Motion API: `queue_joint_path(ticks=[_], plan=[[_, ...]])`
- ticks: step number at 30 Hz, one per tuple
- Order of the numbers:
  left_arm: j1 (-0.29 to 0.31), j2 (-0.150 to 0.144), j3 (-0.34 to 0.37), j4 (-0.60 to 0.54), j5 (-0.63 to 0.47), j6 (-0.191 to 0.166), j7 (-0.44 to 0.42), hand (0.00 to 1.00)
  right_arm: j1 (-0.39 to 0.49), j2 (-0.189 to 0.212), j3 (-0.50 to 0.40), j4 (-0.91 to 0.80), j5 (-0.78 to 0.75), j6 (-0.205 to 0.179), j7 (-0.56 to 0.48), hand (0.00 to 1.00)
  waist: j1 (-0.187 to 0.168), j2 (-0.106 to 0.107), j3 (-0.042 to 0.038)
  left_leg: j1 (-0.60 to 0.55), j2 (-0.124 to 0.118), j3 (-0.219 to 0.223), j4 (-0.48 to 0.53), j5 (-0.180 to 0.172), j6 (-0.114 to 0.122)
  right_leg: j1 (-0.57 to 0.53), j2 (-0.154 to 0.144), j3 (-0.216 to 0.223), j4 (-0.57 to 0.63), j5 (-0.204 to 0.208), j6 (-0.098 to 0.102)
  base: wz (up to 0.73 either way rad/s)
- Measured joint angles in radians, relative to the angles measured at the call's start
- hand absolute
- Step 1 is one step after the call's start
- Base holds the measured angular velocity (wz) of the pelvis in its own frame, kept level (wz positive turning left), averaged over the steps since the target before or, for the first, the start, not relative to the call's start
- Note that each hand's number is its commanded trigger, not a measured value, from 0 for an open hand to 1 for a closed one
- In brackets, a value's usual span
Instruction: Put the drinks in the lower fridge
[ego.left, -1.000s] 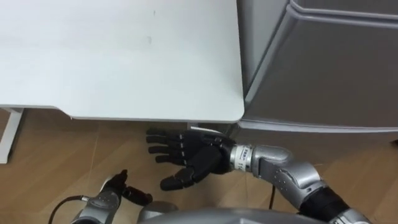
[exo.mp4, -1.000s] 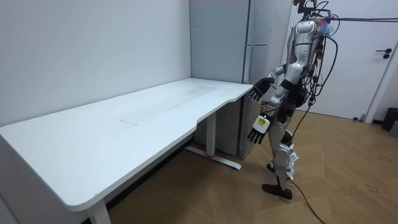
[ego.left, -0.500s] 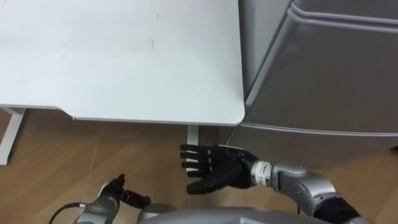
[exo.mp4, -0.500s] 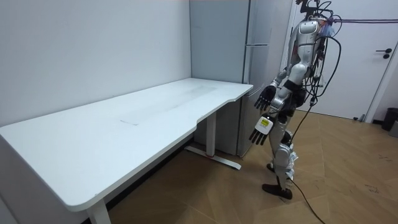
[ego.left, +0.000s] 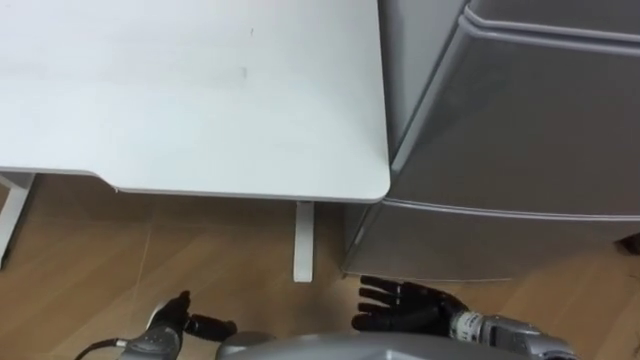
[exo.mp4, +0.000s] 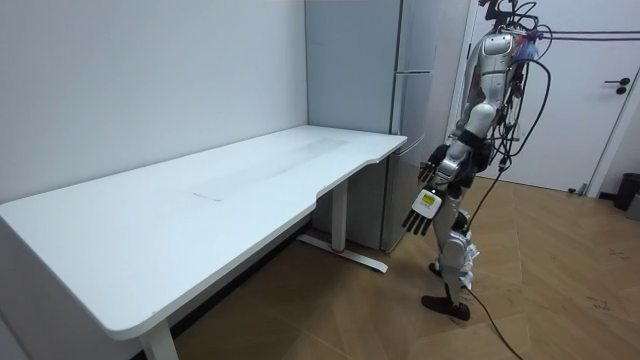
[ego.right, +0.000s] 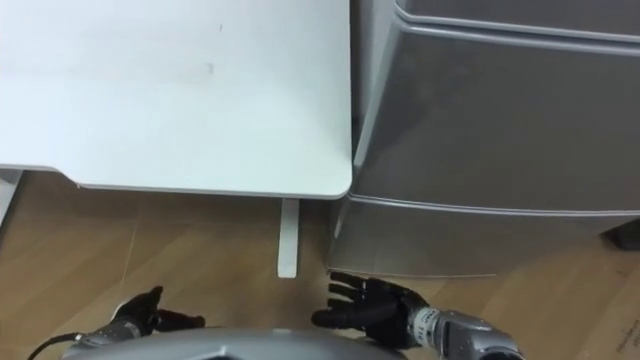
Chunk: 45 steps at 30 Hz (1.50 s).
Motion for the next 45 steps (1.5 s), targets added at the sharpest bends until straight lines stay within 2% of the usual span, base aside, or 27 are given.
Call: queue_joint_path(ticks=[4, 8, 13, 20, 25, 28, 30, 32, 34, 38, 40, 45], plan=[[0.008, -0.004, 0.031, 0.009, -0.001, -0.007, 0.004, 0.00, -0.009, 0.013, -0.046, 0.079, 0.021, -0.008, -0.051, 0.00, -0.004, -0.001, 0.0010, 0.000, 0.000, -0.001, 0.000, -0.001, 0.000, 0.000, 0.000, -0.002, 0.000, -0.002, 0.001, 0.00], [0.015, -0.010, 0.062, 0.030, -0.002, -0.018, 0.012, 0.00, -0.007, 0.023, -0.107, 0.131, 0.029, -0.031, -0.154, 0.00, -0.023, 0.001, 0.0016, 0.001, -0.002, -0.004, -0.001, -0.001, 0.001, 0.002, -0.002, -0.006, 0.000, -0.003, 0.002, 0.01], [0.027, -0.026, 0.105, 0.062, 0.014, -0.039, 0.031, 0.00, 0.039, 0.022, -0.157, 0.185, -0.003, -0.045, -0.282, 0.00, -0.026, 0.008, 0.0067, 0.028, -0.002, -0.011, -0.006, -0.006, 0.003, 0.032, 0.000, -0.005, -0.013, -0.005, 0.006, 0.00], [0.092, -0.028, 0.123, 0.067, 0.047, -0.036, 0.043, 0.00, 0.048, 0.030, -0.207, 0.188, -0.042, -0.049, -0.401, 0.00, -0.051, 0.022, 0.0055, 0.032, -0.004, -0.008, 0.003, -0.018, 0.006, 0.036, -0.005, -0.006, 0.000, -0.017, 0.011, 0.00], [0.117, -0.031, 0.136, 0.100, 0.118, 0.001, 0.030, 0.00, 0.051, 0.027, -0.245, 0.187, -0.048, -0.046, -0.456, 0.00, -0.059, 0.030, 0.0061, 0.041, -0.021, -0.015, 0.020, -0.031, 0.019, 0.031, -0.042, -0.026, 0.063, -0.053, 0.026, 0.10], [0.129, -0.035, 0.137, 0.111, 0.136, 0.022, 0.015, 0.00, 0.051, 0.017, -0.274, 0.187, -0.053, -0.046, -0.483, 0.00, -0.067, 0.036, 0.0090, 0.048, -0.046, -0.026, 0.033, -0.046, 0.041, 0.029, -0.072, -0.032, 0.119, -0.084, 0.048, 0.14], [0.130, -0.041, 0.137, 0.117, 0.176, 0.032, 0.000, 0.00, 0.052, 0.009, -0.286, 0.188, -0.053, -0.045, -0.494, 0.00, -0.074, 0.044, 0.0055, 0.051, -0.060, -0.037, 0.046, -0.059, 0.060, 0.029, -0.097, -0.029, 0.151, -0.098, 0.068, 0.12], [0.126, -0.039, 0.141, 0.124, 0.195, 0.034, 0.000, 0.00, 0.050, 0.008, -0.286, 0.191, -0.054, -0.045, -0.499, 0.00, -0.077, 0.045, 0.0054, 0.051, -0.073, -0.041, 0.057, -0.066, 0.072, 0.030, -0.110, -0.026, 0.164, -0.102, 0.078, 0.04], [0.121, -0.037, 0.146, 0.125, 0.200, 0.041, -0.002, 0.00, 0.046, 0.009, -0.286, 0.212, -0.054, -0.043, -0.498, 0.00, -0.083, 0.040, 0.0062, 0.046, -0.079, -0.050, 0.070, -0.072, 0.081, 0.035, -0.114, -0.025, 0.159, -0.097, 0.087, 0.09], [0.111, -0.037, 0.155, 0.125, 0.219, 0.061, -0.018, 0.00, 0.045, 0.012, -0.305, 0.230, -0.052, -0.036, -0.499, 0.00, -0.100, 0.028, 0.0065, 0.048, -0.089, -0.069, 0.083, -0.081, 0.096, 0.063, -0.110, 0.013, 0.125, -0.083, 0.100, 0.17], [0.112, -0.037, 0.155, 0.124, 0.219, 0.068, -0.018, 0.00, 0.045, 0.013, -0.307, 0.239, -0.050, -0.035, -0.500, 0.00, -0.102, 0.025, 0.0067, 0.049, -0.090, -0.072, 0.082, -0.081, 0.097, 0.069, -0.106, 0.033, 0.108, -0.077, 0.103, 0.03], [0.107, -0.039, 0.155, 0.125, 0.231, 0.078, -0.019, 0.00, 0.039, 0.016, -0.307, 0.256, -0.046, -0.026, -0.503, 0.00, -0.103, 0.017, 0.0066, 0.047, -0.088, -0.077, 0.080, -0.082, 0.095, 0.077, -0.099, 0.034, 0.088, -0.074, 0.105, 0.02]])
